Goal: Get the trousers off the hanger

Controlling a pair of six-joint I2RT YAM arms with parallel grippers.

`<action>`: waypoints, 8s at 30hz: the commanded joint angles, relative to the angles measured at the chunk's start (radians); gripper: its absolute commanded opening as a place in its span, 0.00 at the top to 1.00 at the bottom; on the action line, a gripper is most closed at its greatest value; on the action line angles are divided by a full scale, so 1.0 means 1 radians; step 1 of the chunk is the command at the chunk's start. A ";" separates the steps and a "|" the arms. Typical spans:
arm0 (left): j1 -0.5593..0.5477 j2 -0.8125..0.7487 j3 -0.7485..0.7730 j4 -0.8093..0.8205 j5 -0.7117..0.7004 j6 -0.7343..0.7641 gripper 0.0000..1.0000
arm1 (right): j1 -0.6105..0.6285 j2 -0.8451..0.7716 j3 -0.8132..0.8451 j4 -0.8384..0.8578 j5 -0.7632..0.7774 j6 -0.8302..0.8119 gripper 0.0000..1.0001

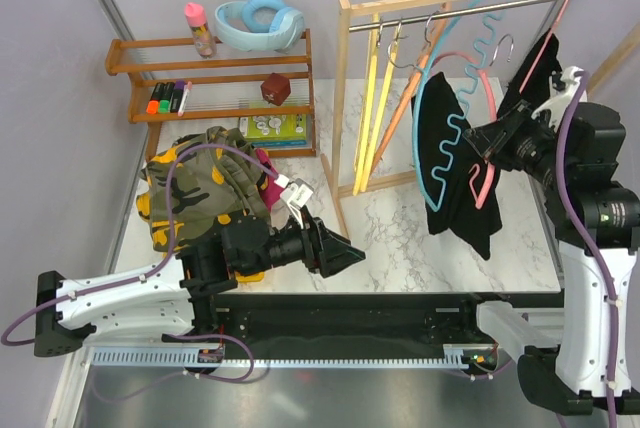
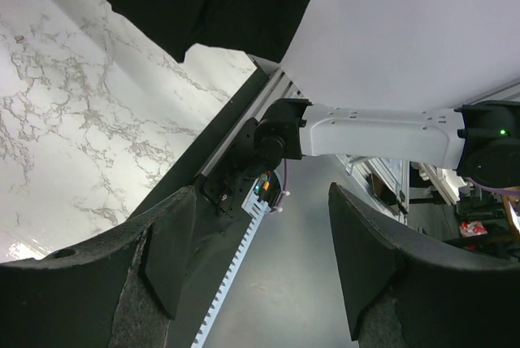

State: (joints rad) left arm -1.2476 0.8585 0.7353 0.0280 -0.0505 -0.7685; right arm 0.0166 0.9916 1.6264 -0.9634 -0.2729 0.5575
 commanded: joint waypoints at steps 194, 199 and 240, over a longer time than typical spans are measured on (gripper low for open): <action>1.101 0.266 0.838 -0.933 -0.354 0.393 0.98 | 0.085 -0.395 -0.379 -0.014 0.153 -0.169 1.00; 1.308 0.252 0.653 -0.872 -0.313 0.281 0.98 | 0.085 -0.383 -0.355 0.008 0.179 -0.186 1.00; 0.949 -0.096 0.406 -0.468 0.411 0.139 0.23 | 0.085 -0.225 -0.372 -0.204 0.314 -0.277 1.00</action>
State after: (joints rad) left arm -0.0738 0.7574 1.2068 -0.5217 0.3538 -0.6186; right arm 0.0967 0.7631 1.2785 -1.1870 0.0834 0.2832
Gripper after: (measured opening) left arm 0.772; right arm 0.182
